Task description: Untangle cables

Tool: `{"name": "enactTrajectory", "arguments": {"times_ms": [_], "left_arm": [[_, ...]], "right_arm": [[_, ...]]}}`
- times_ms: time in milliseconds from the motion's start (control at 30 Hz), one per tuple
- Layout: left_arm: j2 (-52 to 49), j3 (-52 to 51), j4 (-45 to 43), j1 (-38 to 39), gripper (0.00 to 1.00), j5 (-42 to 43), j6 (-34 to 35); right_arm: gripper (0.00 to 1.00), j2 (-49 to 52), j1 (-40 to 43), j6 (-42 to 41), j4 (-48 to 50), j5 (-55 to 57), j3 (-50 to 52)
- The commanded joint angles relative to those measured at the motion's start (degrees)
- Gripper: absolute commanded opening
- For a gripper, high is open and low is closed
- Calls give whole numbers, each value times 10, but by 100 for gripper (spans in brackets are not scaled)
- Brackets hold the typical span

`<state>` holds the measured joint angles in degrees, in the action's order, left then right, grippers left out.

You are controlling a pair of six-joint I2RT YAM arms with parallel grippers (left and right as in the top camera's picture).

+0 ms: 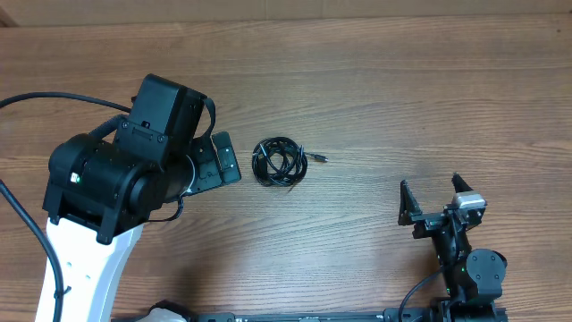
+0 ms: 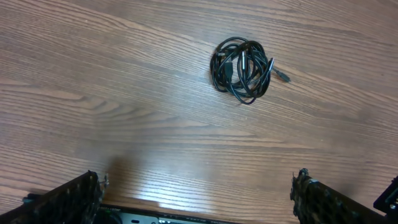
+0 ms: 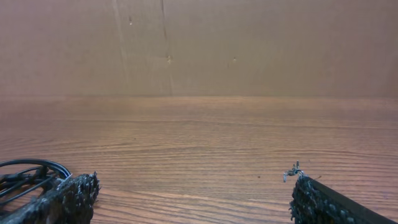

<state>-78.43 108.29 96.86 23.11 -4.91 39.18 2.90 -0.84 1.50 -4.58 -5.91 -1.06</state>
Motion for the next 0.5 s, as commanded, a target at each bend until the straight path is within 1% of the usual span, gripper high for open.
{"name": "enactTrajectory", "arguments": {"times_ms": [0, 467], "left_arm": [[1, -3, -1, -3, 99, 5, 20], [1, -3, -1, -3, 100, 5, 33]], "right_arm": [[100, 0, -3, 3, 2, 5, 6], [100, 0, -3, 3, 2, 5, 6]]}}
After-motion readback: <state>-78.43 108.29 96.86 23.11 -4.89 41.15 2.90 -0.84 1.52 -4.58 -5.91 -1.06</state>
